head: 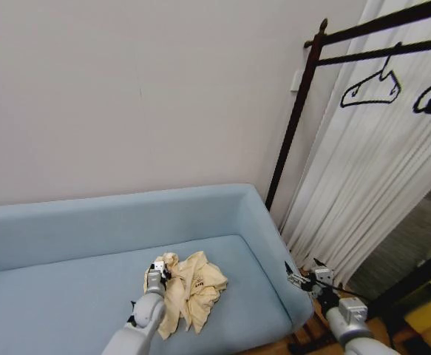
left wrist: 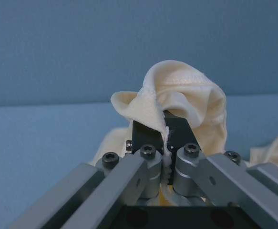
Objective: Pick up the clothes from the sofa and hang them on the clothes hanger.
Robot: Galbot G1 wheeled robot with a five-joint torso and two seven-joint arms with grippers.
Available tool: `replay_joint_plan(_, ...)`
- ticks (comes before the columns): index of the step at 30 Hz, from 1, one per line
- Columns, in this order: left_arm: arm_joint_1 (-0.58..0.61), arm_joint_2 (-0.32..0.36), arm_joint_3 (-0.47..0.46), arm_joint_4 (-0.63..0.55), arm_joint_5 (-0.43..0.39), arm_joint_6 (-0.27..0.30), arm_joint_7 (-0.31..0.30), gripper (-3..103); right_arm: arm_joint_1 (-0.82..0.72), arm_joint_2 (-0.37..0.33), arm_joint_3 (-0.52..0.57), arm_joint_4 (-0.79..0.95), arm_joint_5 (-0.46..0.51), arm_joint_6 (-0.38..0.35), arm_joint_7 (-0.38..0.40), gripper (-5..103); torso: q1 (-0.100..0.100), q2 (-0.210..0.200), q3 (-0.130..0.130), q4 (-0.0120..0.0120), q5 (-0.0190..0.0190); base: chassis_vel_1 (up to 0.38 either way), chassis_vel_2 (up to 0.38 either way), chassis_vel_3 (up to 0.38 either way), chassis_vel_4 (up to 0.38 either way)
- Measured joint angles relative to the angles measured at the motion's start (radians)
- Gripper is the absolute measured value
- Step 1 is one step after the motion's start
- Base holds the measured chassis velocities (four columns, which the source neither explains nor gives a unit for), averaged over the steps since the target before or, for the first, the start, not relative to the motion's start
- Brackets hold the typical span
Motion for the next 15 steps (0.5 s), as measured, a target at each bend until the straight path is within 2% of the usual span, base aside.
replay_joint_plan(1,0.003,0.006,-0.010,-0.005,-0.004,-0.006,0.008,1,0.009,-0.002,-0.013,-0.002,0.007,-0.003,0.008,100,0.000,0.000,0.000,0.0000,-0.0001,0.000,0.000,0.000,0.000)
replay_joint_plan(3,0.021,0.041,-0.067,-0.038,-0.036,-0.021,0.051,1,0.085,-0.019,-0.138,-0.025,0.075,-0.026,0.088,100,0.000,0.000,0.000,0.0004,0.0001,0.000,0.000,0.000,0.000)
replay_joint_plan(4,0.021,0.041,-0.067,-0.038,-0.036,-0.021,0.051,1,0.085,-0.019,-0.138,-0.025,0.075,-0.026,0.088,100,0.000,0.000,0.000,0.0004,0.0001,0.000,0.000,0.000,0.000)
replay_joint_plan(7,0.055,0.089,-0.131,-0.082,-0.071,-0.028,0.106,1,0.242,-0.031,-0.362,-0.106,0.182,-0.054,0.222,100,0.000,0.000,0.000,0.0001,-0.0001,0.000,0.000,0.000,0.000)
replay_joint_plan(9,0.058,0.090,-0.133,-0.085,-0.073,-0.028,0.108,1,0.246,-0.031,-0.367,-0.109,0.184,-0.054,0.225,100,0.000,0.000,0.000,0.0002,0.0000,0.000,0.000,0.000,0.000)
replay_joint_plan(10,0.079,0.104,-0.153,-0.111,-0.094,-0.028,0.112,1,0.324,-0.031,-0.455,-0.162,0.208,-0.056,0.268,100,0.000,0.000,0.000,0.0000,0.0001,0.000,0.000,0.000,0.000)
replay_joint_plan(12,0.108,0.114,-0.172,-0.146,-0.111,-0.023,0.111,1,0.419,-0.024,-0.546,-0.222,0.219,-0.056,0.302,100,0.000,0.000,0.000,0.0001,0.0000,0.000,0.000,0.000,0.000)
replay_joint_plan(15,0.134,0.117,-0.184,-0.170,-0.115,-0.017,0.108,1,0.510,-0.008,-0.628,-0.283,0.225,-0.055,0.326,100,0.000,0.000,0.000,0.0002,-0.0002,0.000,0.000,0.000,0.000)
